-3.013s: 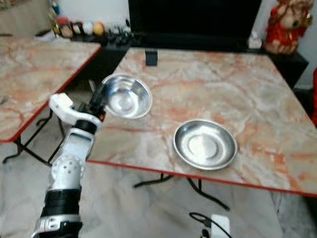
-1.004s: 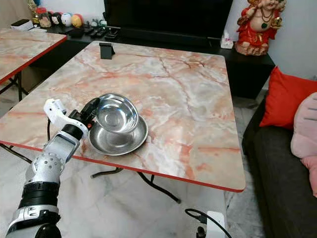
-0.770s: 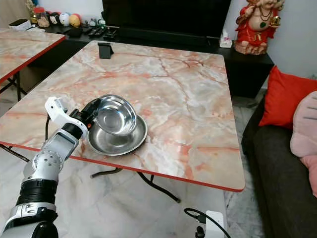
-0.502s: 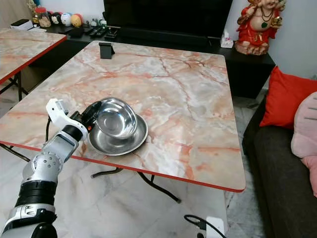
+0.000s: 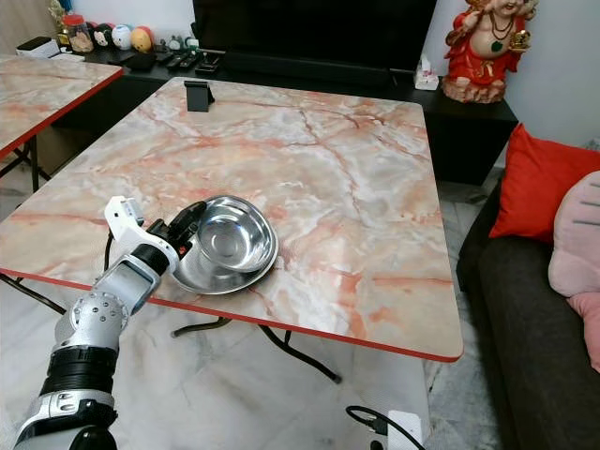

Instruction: Setting the table

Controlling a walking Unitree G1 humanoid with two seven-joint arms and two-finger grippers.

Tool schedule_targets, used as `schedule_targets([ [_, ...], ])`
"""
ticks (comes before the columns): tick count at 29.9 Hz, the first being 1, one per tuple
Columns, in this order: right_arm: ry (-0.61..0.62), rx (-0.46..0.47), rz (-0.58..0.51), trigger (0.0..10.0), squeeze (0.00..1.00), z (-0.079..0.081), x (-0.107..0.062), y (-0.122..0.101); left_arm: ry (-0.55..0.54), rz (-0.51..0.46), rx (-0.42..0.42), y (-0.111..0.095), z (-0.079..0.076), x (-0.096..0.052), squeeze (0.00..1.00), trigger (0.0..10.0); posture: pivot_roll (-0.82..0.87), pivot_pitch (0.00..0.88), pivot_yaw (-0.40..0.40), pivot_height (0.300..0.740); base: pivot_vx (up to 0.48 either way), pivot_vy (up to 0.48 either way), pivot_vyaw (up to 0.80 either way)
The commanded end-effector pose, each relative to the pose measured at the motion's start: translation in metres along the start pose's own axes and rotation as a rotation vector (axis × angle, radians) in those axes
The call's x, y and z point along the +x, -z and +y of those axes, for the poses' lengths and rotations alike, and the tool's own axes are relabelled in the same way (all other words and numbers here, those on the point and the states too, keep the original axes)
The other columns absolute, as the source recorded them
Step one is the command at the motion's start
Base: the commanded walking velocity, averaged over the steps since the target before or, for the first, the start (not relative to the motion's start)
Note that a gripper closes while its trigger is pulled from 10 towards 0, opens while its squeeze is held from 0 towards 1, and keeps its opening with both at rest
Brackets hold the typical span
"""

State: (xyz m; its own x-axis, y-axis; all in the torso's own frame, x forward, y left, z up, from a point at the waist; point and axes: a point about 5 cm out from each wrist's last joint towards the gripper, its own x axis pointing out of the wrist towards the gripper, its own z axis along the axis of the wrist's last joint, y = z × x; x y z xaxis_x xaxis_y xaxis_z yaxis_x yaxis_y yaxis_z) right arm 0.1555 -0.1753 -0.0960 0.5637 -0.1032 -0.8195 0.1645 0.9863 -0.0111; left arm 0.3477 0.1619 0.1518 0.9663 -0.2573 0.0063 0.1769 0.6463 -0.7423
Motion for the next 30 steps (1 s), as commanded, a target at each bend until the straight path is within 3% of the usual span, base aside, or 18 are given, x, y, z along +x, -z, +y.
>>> schedule_targets([
  [1,0.002,-0.010,-0.006,10.0,0.00,0.005,0.001,-0.004,0.001,-0.023,0.011,-0.004,-0.002,-0.001,0.00,10.0,0.02,0.000,-0.017,0.740,0.000,0.000,0.00],
  [6,-0.005,-0.014,-0.009,10.0,0.00,0.012,0.001,-0.006,-0.005,-0.023,0.020,-0.004,0.000,-0.001,0.00,10.0,0.02,0.000,-0.017,0.740,0.000,0.000,0.00],
  [11,-0.001,-0.013,-0.014,10.0,0.00,0.009,0.002,-0.008,-0.015,-0.017,0.028,-0.002,0.001,-0.002,0.00,10.0,0.02,0.000,-0.016,0.740,0.000,0.000,0.00],
  [20,0.040,-0.006,-0.013,10.0,0.00,-0.033,-0.001,-0.005,-0.030,-0.023,0.037,-0.003,0.003,-0.003,0.00,10.0,0.02,0.000,-0.018,0.740,0.000,0.000,0.00],
  [21,0.044,-0.005,-0.012,10.0,0.00,-0.038,-0.001,-0.005,-0.028,-0.025,0.041,-0.004,0.002,-0.003,0.10,10.0,0.02,0.000,-0.018,0.740,0.000,0.000,0.00],
  [22,0.049,-0.004,-0.012,10.0,0.00,-0.042,-0.002,-0.004,-0.027,-0.026,0.045,-0.004,0.002,-0.002,0.10,10.0,0.02,0.000,-0.018,0.740,0.000,0.000,0.00],
  [30,0.050,-0.005,-0.003,10.0,0.00,-0.046,-0.004,0.002,-0.033,-0.029,0.049,-0.005,0.002,-0.001,0.07,10.0,0.02,0.000,-0.021,0.740,0.000,0.000,0.00],
])
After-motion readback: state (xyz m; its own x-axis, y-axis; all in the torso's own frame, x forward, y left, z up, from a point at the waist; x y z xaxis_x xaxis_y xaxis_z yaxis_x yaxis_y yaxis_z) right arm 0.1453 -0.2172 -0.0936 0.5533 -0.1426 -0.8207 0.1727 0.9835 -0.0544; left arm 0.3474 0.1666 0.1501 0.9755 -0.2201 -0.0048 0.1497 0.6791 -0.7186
